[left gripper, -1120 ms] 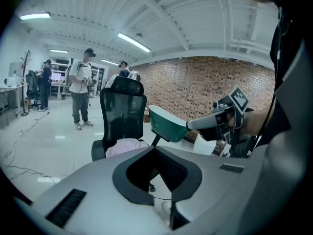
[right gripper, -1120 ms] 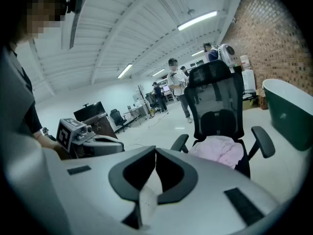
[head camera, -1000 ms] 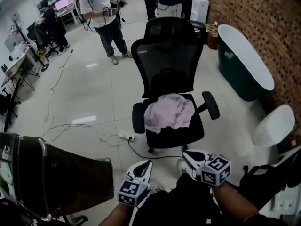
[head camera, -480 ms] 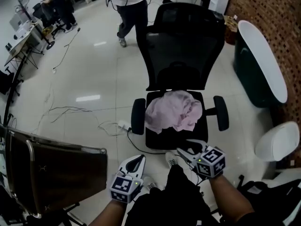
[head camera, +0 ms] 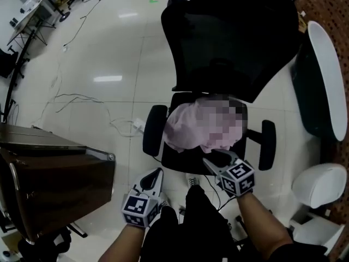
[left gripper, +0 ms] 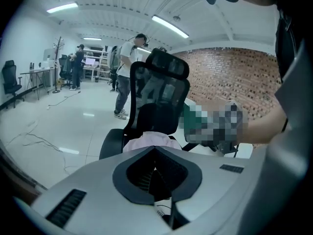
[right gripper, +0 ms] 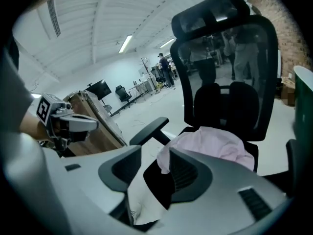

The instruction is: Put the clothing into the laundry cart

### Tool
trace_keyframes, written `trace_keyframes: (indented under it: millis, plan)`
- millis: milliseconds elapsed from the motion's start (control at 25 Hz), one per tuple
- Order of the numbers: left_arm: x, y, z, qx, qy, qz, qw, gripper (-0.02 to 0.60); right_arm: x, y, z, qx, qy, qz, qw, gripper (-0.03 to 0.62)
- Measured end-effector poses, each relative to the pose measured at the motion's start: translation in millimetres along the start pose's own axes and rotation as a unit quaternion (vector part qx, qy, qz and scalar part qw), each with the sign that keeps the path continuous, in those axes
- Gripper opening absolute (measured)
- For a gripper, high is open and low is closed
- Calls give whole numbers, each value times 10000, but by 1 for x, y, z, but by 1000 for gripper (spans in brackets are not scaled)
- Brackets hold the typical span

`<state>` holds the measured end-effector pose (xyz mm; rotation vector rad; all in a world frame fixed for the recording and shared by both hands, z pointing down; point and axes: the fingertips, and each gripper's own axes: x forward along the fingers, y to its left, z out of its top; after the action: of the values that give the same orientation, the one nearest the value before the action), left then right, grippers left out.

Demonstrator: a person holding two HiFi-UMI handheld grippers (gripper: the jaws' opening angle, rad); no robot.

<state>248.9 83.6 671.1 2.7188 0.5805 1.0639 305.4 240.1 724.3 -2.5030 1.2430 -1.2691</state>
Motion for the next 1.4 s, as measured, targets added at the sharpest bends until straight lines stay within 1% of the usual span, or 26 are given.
trace_keyframes:
  millis: [120, 240, 360, 480, 600, 800, 880, 960, 1200, 1400]
  plan:
    - [19, 8, -6, -79, 63, 165, 9998, -2, 24, -28, -2, -47, 137, -24, 9999, 204]
    - [36, 15, -16, -74, 160, 269, 9995, -2, 48, -53, -5, -75, 245, -78, 9996, 204]
    - [50, 22, -26, -165, 267, 359, 9989, -2, 73, -84, -14, -217, 406, -337, 9984, 207]
    - [62, 30, -32, -226, 340, 447, 9982, -2, 99, -120, -31, -562, 681, -691, 9937, 207]
    - [72, 36, -38, -289, 405, 495, 9975, -2, 118, -146, -43, -738, 890, -878, 9894, 207]
    - [83, 47, -49, -381, 494, 616, 9961, -2, 148, -163, -43, -932, 967, -994, 9859, 212]
    - [86, 49, -54, -451, 498, 619, 9958, -2, 160, -168, -47, -1042, 1090, -1030, 9832, 288]
    - [89, 51, -60, -523, 536, 621, 9953, -2, 173, -174, -54, -1093, 1262, -1077, 9801, 324]
    - [95, 56, -74, -558, 614, 666, 9943, -2, 208, -197, -90, -905, 1777, -1165, 9730, 324]
    - [102, 60, -78, -609, 611, 688, 9939, -2, 222, -204, -98, -857, 1972, -1202, 9692, 322]
